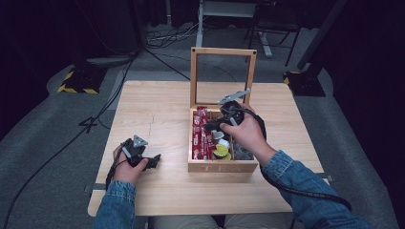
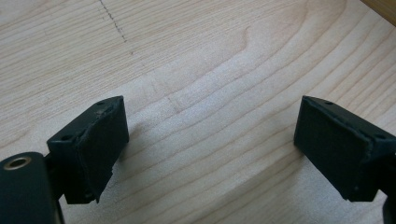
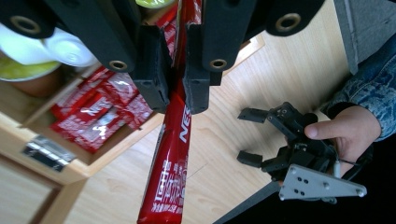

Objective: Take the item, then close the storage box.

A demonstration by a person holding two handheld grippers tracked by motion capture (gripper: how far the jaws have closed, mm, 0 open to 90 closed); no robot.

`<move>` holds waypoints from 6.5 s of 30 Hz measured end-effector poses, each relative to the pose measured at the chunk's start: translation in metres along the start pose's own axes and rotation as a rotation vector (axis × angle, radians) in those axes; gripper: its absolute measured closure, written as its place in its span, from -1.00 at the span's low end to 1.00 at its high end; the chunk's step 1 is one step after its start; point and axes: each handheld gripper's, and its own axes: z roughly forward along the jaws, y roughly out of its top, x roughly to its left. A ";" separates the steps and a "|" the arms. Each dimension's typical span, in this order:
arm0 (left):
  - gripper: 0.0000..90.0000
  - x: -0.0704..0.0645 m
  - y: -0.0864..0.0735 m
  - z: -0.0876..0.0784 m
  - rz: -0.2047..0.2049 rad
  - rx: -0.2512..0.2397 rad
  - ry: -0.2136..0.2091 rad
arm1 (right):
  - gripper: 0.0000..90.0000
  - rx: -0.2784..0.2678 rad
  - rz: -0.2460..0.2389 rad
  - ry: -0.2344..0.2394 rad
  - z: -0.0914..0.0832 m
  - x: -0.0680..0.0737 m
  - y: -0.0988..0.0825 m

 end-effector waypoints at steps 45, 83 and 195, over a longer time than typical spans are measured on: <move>-0.77 0.001 0.000 0.000 0.001 0.001 -0.001 | 0.80 -0.101 0.159 -0.290 -0.130 -0.096 -0.057; -0.77 0.001 0.000 0.000 0.001 0.001 -0.001 | 0.80 0.016 0.352 -0.384 -0.114 -0.175 -0.139; -0.82 0.002 0.005 0.005 -0.008 0.006 0.008 | -0.07 -0.320 0.092 -0.286 -0.067 -0.212 0.057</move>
